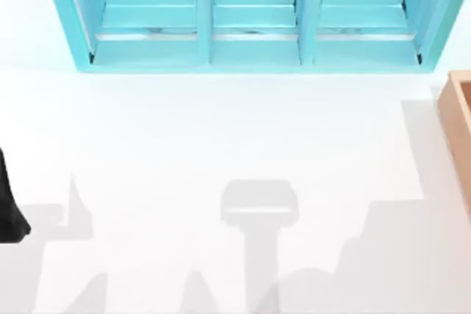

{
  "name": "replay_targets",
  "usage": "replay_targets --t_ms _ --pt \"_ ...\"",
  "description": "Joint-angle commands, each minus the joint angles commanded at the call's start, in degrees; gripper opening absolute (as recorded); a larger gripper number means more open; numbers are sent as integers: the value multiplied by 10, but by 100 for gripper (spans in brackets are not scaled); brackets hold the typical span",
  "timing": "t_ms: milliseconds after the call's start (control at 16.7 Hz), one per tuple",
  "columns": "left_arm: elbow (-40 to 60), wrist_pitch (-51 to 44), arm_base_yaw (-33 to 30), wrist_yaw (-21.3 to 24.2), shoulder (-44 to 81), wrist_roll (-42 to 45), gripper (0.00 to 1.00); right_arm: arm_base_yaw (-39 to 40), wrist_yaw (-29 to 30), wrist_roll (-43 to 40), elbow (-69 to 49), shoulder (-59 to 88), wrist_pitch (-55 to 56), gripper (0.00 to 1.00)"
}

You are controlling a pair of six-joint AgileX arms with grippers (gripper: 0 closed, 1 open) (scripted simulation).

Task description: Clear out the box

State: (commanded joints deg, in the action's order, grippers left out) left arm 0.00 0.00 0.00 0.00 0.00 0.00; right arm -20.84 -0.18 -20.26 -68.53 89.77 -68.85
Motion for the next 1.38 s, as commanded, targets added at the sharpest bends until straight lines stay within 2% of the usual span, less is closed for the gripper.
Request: replay_targets --t_ms 420,960,1320,1380 --pt "0 0 0 0 0 0 100 2 0 2 18 1 18 100" --pt "0 0 0 0 0 0 100 3 0 3 150 65 215 100" --pt "0 0 0 0 0 0 100 3 0 4 162 75 236 100" --pt "0 0 0 0 0 0 100 3 0 4 162 75 236 92"
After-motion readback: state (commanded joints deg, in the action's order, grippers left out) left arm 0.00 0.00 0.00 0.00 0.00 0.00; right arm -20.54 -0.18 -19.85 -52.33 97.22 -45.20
